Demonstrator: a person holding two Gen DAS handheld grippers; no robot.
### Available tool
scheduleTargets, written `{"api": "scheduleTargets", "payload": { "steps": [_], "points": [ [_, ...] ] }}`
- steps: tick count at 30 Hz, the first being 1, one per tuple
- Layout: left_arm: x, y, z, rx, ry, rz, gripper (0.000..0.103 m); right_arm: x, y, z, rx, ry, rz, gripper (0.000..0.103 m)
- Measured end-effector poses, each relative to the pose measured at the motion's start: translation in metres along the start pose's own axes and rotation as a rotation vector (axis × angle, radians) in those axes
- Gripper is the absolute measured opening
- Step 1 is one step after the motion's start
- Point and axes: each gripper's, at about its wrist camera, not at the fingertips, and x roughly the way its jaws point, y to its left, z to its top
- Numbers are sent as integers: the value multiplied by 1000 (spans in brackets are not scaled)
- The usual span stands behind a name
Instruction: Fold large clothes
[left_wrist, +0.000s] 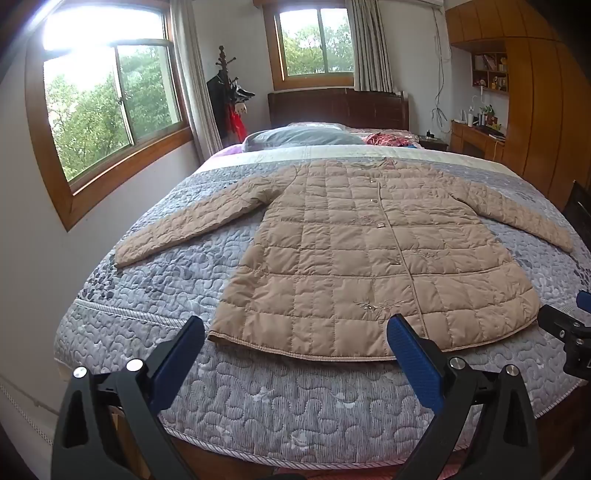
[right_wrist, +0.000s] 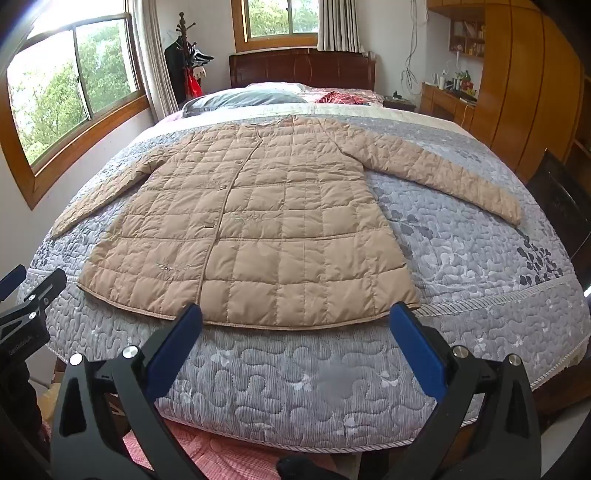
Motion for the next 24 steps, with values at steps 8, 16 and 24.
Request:
{"api": "scheduleTargets", "payload": {
  "steps": [8, 16, 24],
  "points": [
    [1, 1, 0, -1, -2, -2, 99, 1, 0, 0, -1, -3, 0, 100],
    [0, 0, 0, 0, -6, 1, 99, 1, 0, 0, 0, -6, 1, 100],
    [0, 0, 0, 1, -6, 1, 99, 1, 1, 0, 0, -6, 0, 100]
  ]
}}
